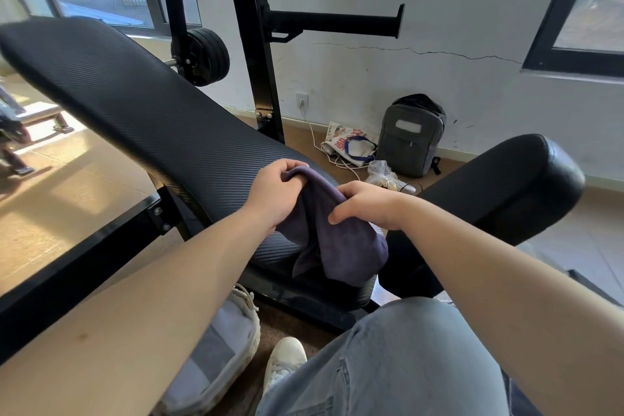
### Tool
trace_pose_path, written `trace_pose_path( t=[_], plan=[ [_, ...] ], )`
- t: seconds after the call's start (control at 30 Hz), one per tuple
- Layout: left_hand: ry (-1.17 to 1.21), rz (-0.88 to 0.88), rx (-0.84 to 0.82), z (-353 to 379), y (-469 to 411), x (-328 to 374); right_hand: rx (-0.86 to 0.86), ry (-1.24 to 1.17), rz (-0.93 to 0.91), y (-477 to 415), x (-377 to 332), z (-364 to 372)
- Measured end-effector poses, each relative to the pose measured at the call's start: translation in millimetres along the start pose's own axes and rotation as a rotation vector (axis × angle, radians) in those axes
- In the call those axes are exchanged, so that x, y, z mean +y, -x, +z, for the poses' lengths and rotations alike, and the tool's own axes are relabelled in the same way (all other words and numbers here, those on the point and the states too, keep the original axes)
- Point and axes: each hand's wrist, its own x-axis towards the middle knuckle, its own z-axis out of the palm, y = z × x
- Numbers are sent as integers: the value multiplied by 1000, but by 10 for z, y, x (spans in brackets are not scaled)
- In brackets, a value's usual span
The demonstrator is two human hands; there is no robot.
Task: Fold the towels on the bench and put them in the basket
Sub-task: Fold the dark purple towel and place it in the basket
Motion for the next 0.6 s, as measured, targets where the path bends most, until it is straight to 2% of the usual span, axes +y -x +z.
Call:
trace_pose_path(
  t=[0.1, 0.33, 0.47, 0.6],
  plan=[
    [-32, 22, 49, -14, 2, -28, 36, 55, -31, 13, 42, -58],
    [7, 11, 205, -112, -27, 76, 206, 425, -42, 38, 54, -184],
    [-122, 67, 146, -121, -2, 108, 242, 208, -113, 38, -47, -64],
    [-230, 102, 127, -64, 38, 151, 181, 10, -176, 47, -196, 95]
  ],
)
